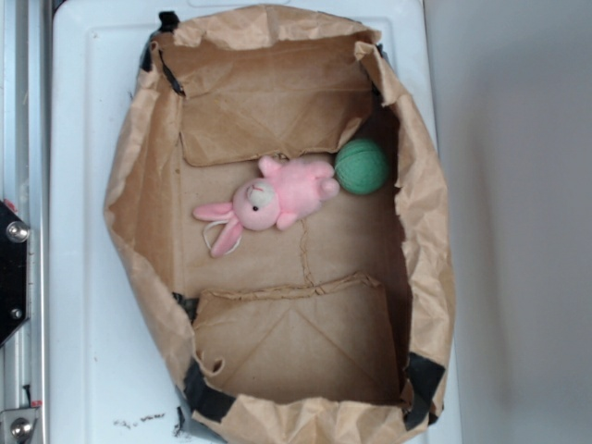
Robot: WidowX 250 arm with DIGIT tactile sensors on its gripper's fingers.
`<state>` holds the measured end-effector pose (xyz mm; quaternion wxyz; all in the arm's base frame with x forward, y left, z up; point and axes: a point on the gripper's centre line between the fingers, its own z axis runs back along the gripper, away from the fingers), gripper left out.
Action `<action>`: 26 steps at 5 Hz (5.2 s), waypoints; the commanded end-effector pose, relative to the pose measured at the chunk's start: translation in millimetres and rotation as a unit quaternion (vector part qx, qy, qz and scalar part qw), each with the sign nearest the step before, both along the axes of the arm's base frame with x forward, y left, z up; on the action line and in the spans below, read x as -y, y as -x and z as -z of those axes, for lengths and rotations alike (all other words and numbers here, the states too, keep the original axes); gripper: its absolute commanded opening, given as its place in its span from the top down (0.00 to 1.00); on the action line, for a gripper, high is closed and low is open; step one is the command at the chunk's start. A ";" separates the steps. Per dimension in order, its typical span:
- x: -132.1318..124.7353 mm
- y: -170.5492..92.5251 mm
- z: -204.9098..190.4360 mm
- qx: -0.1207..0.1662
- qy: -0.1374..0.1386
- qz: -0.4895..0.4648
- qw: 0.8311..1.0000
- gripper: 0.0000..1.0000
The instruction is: Grab the green ball.
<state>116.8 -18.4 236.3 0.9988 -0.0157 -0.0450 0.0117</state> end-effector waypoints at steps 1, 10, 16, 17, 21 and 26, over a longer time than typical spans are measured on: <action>0.0 0.0 0.0 0.000 0.000 0.000 1.000 0.00; -7.8 -115.9 33.7 0.052 0.037 0.002 0.998 0.00; -37.5 -174.2 81.2 0.147 0.039 -0.110 0.982 0.00; -35.2 -177.5 85.8 0.132 0.008 -0.121 0.984 0.00; -35.2 -177.5 85.8 0.132 0.008 -0.121 0.984 0.00; -32.0 -189.8 153.9 0.207 0.001 -0.135 0.969 0.00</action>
